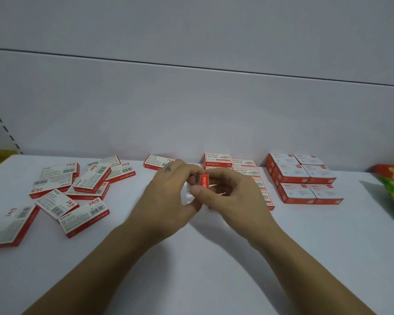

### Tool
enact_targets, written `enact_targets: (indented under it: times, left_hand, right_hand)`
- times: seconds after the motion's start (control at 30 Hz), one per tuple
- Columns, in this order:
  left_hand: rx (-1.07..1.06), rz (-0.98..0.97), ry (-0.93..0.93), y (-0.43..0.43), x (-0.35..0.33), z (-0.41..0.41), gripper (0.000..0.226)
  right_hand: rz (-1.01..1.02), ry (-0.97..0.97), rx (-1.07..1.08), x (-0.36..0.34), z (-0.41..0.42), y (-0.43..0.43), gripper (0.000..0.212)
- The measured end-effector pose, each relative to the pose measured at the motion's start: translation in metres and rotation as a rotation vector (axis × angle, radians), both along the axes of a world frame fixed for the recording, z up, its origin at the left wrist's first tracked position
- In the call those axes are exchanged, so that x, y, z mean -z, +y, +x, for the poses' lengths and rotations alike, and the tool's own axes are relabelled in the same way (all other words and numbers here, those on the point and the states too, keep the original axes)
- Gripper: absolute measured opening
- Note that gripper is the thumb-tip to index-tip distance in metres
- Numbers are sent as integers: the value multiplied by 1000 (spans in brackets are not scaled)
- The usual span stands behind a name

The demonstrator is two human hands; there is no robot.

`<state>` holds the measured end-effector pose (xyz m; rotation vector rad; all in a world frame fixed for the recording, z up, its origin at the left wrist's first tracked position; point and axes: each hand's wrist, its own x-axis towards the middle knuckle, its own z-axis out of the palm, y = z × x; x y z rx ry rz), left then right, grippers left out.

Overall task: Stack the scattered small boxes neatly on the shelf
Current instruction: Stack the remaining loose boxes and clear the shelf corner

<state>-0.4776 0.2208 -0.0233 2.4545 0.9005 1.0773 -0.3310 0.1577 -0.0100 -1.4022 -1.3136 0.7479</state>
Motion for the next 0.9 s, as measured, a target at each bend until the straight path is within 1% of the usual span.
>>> enact_targets:
  times: [0.07,0.1,0.2,0.3,0.37,0.4,0.5,0.57,0.67,0.73,0.77,0.83,0.9]
  left_hand:
    - [4,56,22,1,0,0,38]
    - [-7,87,32,2,-1,-1,37]
    - [-63,150,39,3,-4,-2,41]
    - [-88,129,69,5,-4,-4,52]
    - [-94,48,69,7,-4,-6,58]
    - [-96,-10,49,8,-5,-7,57]
    - [-61,-185,-72,8,-7,-8,47]
    - [-31,-292,-161,8,-7,-7,45]
    - [-1,-428,-253,9,-8,-7,49]
    - [60,-509,-328,9,-9,-7,57]
    - [92,-552,-374,9,-10,-7,60]
    - [131,-615,-436,10,-11,-7,55]
    - [155,-633,-454,11,-11,-7,40]
  right_hand:
    - [26,46,-10,1,-1,1,15]
    - [22,80,-13,1,0,1,13]
    - [-23,139,-16,0,3,1,15]
    - [-62,197,11,-1,7,2,15]
    - [-71,255,35,-1,10,3,18]
    - [-75,284,44,-2,12,4,18]
    - [-97,362,46,-3,14,5,19]
    - [-107,398,25,-3,14,5,21]
    - [-116,447,-24,-5,16,5,18]
    - [-126,463,-57,-6,20,4,15]
    - [-138,464,-77,-7,21,4,16]
    - [-171,452,-137,-7,21,3,28]
    - [-184,395,-211,-6,19,2,49]
